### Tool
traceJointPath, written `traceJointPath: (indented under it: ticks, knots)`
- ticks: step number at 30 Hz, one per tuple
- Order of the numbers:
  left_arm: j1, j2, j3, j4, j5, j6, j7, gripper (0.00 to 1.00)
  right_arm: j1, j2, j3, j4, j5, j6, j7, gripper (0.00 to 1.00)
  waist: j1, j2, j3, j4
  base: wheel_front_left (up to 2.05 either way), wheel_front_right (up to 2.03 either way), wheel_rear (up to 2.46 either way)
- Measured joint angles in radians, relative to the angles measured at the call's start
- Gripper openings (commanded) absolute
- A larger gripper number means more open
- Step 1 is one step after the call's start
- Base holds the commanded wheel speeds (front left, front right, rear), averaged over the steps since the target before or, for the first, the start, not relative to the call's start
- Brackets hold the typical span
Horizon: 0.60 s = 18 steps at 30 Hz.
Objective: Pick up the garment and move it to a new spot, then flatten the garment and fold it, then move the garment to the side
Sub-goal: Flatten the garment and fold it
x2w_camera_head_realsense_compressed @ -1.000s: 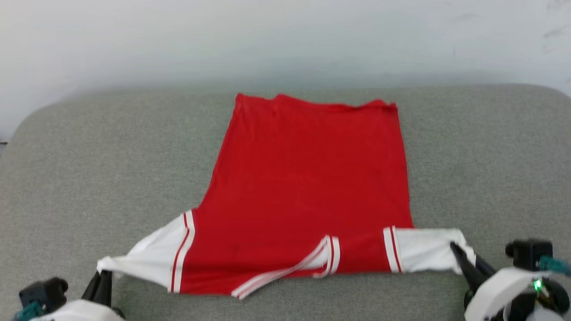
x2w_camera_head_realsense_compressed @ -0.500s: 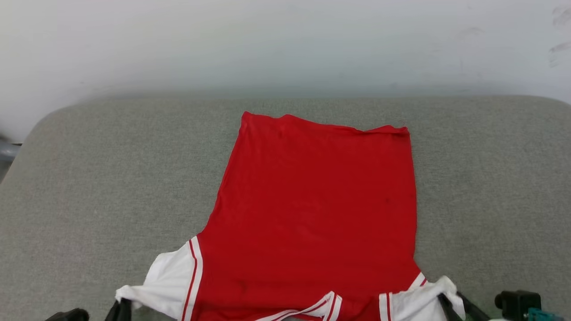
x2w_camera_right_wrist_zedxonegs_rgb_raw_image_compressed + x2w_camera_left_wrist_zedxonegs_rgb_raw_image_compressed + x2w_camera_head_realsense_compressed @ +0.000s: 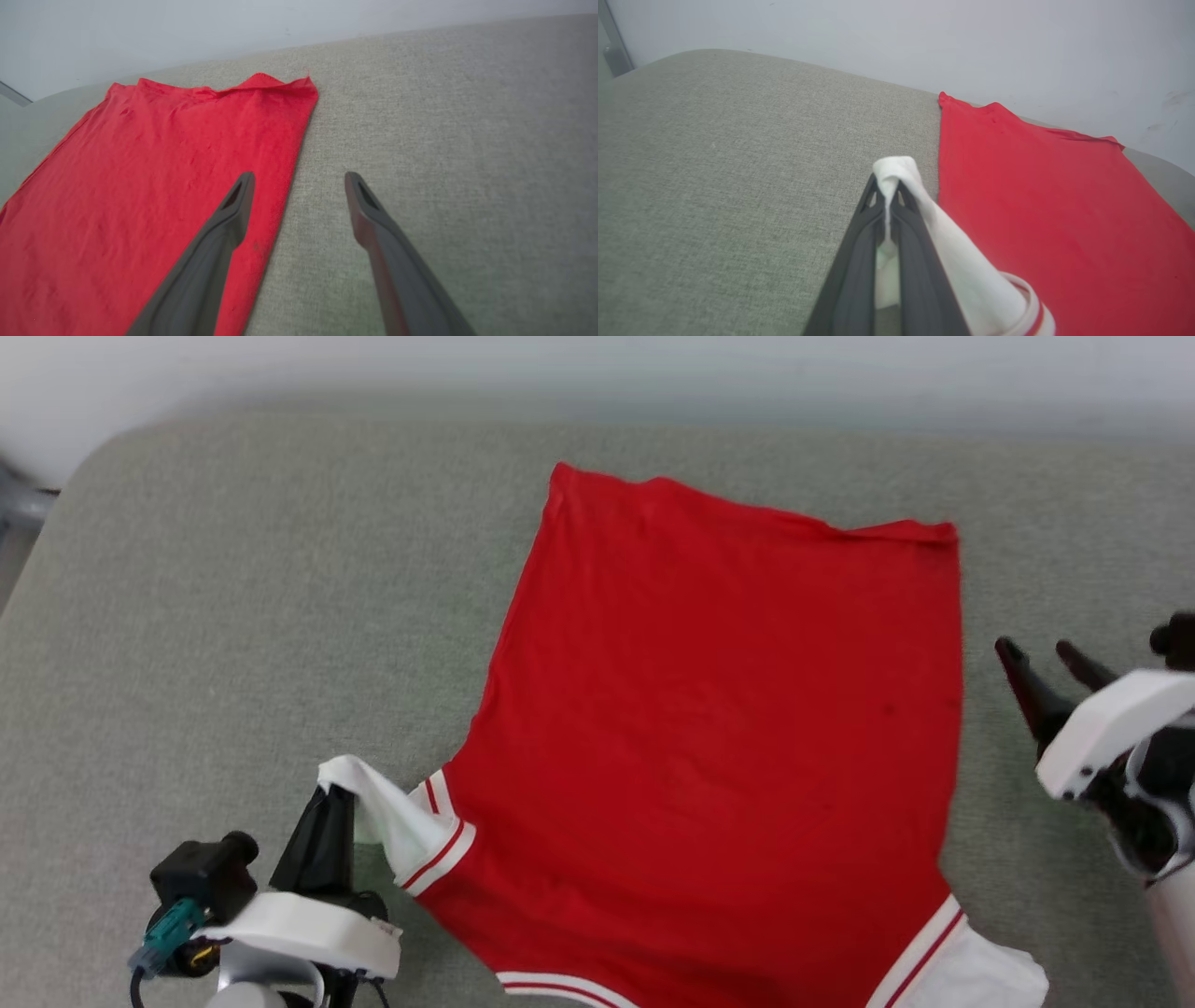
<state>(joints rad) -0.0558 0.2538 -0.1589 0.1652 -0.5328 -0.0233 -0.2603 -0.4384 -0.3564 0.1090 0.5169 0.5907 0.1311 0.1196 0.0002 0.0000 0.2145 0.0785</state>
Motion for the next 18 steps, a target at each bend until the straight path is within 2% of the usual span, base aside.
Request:
traceJointPath:
  ticks: [5, 12, 18]
  knots:
    - [-0.059, -0.064, 0.001, -0.053, 0.071, -0.031, -0.001, 0.00, -0.221, -0.054, 0.006, 0.120, 0.002, 0.000, 0.158, 1.00, 0.0001, 0.0000, 0.075, 0.053, 0.00, 0.00, 0.00]
    - [-0.130, -0.128, -0.023, -0.074, 0.132, -0.075, -0.002, 0.00, -0.441, -0.104, 0.024, 0.251, -0.027, 0.000, 0.363, 1.00, 0.0001, 0.0000, 0.173, 0.143, 0.00, 0.00, 0.00]
    - [-0.171, -0.164, -0.028, -0.090, 0.158, -0.093, -0.002, 0.00, -0.532, -0.124, 0.033, 0.337, -0.067, 0.000, 0.441, 1.00, 0.0000, 0.0000, 0.249, 0.202, 0.00, 0.00, 0.00]
